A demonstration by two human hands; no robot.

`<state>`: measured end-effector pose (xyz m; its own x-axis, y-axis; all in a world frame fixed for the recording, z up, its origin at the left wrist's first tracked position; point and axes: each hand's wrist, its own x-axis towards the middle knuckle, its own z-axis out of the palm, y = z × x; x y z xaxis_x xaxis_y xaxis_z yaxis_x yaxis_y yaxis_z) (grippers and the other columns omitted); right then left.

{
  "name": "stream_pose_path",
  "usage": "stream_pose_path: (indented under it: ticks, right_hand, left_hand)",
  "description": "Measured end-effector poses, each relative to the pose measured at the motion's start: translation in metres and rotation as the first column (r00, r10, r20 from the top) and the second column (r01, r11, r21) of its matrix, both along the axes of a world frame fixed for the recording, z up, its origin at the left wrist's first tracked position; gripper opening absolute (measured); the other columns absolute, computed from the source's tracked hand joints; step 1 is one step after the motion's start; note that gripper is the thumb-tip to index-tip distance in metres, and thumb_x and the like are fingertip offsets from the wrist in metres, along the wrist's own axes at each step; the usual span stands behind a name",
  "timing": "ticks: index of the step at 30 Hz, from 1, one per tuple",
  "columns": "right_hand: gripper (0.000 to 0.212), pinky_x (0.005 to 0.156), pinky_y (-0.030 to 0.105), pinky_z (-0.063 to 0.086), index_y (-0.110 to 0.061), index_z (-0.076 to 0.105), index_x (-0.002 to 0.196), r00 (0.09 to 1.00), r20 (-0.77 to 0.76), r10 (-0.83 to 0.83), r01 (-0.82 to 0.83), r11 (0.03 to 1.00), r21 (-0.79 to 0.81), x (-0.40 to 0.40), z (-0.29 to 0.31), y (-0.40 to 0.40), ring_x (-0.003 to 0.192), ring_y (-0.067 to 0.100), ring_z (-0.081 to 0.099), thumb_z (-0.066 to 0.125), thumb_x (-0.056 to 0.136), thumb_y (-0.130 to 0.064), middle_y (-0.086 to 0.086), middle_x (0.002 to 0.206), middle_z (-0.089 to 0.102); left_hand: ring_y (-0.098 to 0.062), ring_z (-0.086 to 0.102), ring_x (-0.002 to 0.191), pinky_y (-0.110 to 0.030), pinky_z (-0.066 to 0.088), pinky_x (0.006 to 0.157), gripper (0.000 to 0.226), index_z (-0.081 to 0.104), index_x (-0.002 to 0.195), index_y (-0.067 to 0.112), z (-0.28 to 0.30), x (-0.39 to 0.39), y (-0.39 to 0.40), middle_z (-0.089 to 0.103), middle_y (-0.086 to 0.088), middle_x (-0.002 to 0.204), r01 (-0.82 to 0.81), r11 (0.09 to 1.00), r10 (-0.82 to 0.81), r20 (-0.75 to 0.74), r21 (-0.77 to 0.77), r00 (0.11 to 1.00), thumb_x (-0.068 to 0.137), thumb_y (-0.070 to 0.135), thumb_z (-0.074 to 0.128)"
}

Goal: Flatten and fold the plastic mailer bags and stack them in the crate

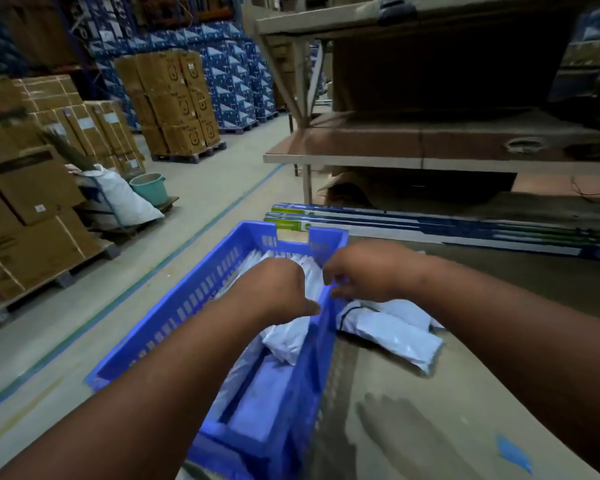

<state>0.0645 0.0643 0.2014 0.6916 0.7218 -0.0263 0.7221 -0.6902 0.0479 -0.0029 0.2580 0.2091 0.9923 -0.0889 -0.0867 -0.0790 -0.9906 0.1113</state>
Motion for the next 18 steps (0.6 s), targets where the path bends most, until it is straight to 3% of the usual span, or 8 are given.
stream_pose_path:
  ticks: [3,7,10,14,18]
  right_hand:
    - [0.025,0.074,0.031,0.047,-0.039,0.069,0.117,0.998,-0.007,-0.058,0.058,0.998,0.031,0.000,-0.005,-0.063,0.098,0.016,0.064,0.067,0.095,-0.050,-0.014,0.109,0.070]
    - [0.027,0.084,0.036,0.054,-0.042,0.067,0.118,0.976,-0.123,-0.182,0.187,0.982,0.027,0.000,-0.039,-0.143,0.092,0.012,0.061,0.066,0.095,-0.055,-0.015,0.108,0.070]
    - [0.032,0.082,0.034,0.051,-0.041,0.065,0.122,0.948,-0.217,-0.235,0.251,0.966,0.052,-0.001,-0.082,-0.182,0.104,0.013,0.063,0.064,0.095,-0.060,-0.016,0.114,0.067]
    - [0.054,0.087,0.040,0.055,-0.038,0.061,0.129,0.945,-0.208,-0.252,0.280,0.953,0.119,-0.004,-0.152,-0.183,0.111,0.022,0.062,0.065,0.084,-0.068,-0.008,0.121,0.060]
    - [0.056,0.083,0.041,0.051,-0.029,0.056,0.126,0.959,-0.137,-0.248,0.268,0.950,0.161,-0.012,-0.216,-0.153,0.109,0.032,0.061,0.064,0.080,-0.060,0.005,0.121,0.058]
  left_hand:
    - [-0.023,0.067,0.086,-0.036,0.055,0.073,0.040,0.072,0.082,0.016,-0.004,0.011,-0.056,0.070,0.000,0.084,0.058,0.998,-0.058,0.010,0.033,0.998,0.082,0.055,0.080]
    - [-0.024,0.066,0.088,-0.034,0.052,0.070,0.034,0.067,0.081,0.018,-0.023,0.025,-0.128,0.066,0.000,0.085,0.090,0.995,-0.089,-0.020,0.050,0.996,0.082,0.050,0.079]
    - [-0.025,0.066,0.091,-0.036,0.058,0.077,0.033,0.071,0.089,0.018,-0.050,0.038,-0.164,0.069,-0.001,0.093,0.073,0.996,-0.068,-0.083,0.051,0.994,0.081,0.049,0.079]
    - [-0.026,0.067,0.100,-0.038,0.057,0.085,0.031,0.070,0.096,0.019,-0.095,0.048,-0.182,0.071,-0.002,0.104,0.051,0.996,-0.038,-0.162,0.073,0.986,0.082,0.046,0.078]
    - [-0.027,0.065,0.116,-0.040,0.054,0.099,0.045,0.068,0.120,0.026,-0.161,0.053,-0.156,0.066,0.000,0.125,0.099,0.994,-0.092,-0.123,0.054,0.988,0.076,0.035,0.063]
